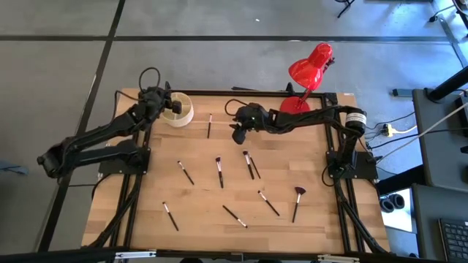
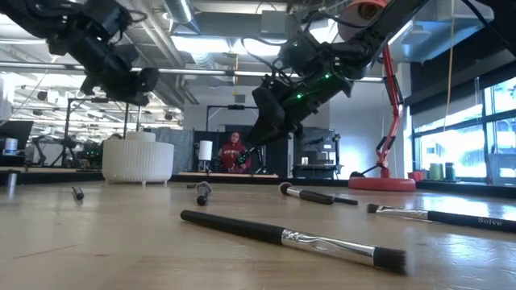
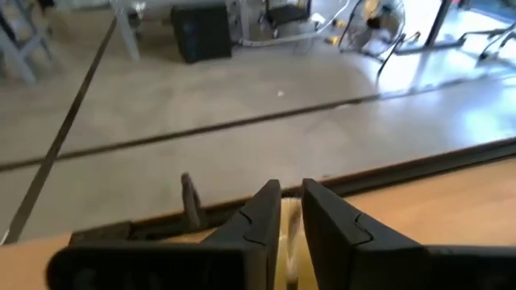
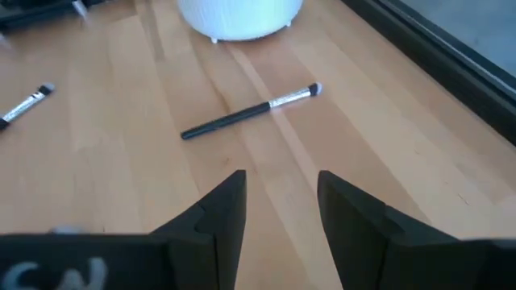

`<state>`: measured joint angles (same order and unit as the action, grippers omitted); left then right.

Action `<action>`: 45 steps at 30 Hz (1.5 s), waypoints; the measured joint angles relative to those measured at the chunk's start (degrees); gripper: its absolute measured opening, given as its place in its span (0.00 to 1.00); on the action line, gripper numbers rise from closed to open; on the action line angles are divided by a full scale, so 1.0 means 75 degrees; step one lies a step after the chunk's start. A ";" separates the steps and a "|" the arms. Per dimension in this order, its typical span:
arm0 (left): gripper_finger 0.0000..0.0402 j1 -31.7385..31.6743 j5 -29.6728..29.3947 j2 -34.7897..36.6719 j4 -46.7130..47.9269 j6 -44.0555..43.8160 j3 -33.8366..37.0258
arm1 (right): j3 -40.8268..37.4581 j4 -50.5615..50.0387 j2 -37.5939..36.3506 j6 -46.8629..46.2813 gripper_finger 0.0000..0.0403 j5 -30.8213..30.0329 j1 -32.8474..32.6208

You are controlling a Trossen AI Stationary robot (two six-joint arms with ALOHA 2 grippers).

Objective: Put items in baskets/containers
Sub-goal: Put the eyeshadow brush into the organizer

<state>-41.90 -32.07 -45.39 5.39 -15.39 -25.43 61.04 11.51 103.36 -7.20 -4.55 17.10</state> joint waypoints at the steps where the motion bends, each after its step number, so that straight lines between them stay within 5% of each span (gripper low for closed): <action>1: 0.14 -0.0059 0.0010 -0.0093 0.0040 -0.0060 0.0000 | 0.0000 -0.0060 -0.0047 0.0005 0.38 0.0001 0.0000; 9: 0.31 -0.0351 0.0888 -0.0499 -0.0113 -0.0177 -0.0044 | 0.0000 -0.1366 -0.1177 0.0015 0.38 -0.0248 0.0029; 18: 0.42 0.0661 0.1611 -0.1010 0.1047 0.0481 -0.1913 | -0.0291 -0.2190 -0.2540 -0.0288 0.38 -0.1465 -0.0044; 26: 0.42 0.1628 0.1930 -0.3722 0.0575 -0.0281 -0.2208 | -0.0577 -0.3075 -0.2758 -0.0832 0.38 -0.0250 0.0397; 34: 0.42 0.1788 0.2102 -0.6290 0.1507 -0.0878 -0.3948 | -0.0586 -0.3634 -0.2758 -0.0753 0.38 0.0034 0.0322; 40: 0.42 0.1776 0.2092 -0.7573 0.3278 -0.1272 -0.5322 | -0.0586 -0.4009 -0.2779 -0.0334 0.38 0.0026 0.0349; 45: 0.42 0.1796 0.2214 -0.8194 0.3472 -0.1467 -0.5760 | -0.0586 -0.3884 -0.2790 -0.0191 0.38 0.0009 0.0463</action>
<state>-28.42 -15.46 -106.84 31.43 -26.39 -68.63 56.64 -17.62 82.43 -8.64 -4.48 20.58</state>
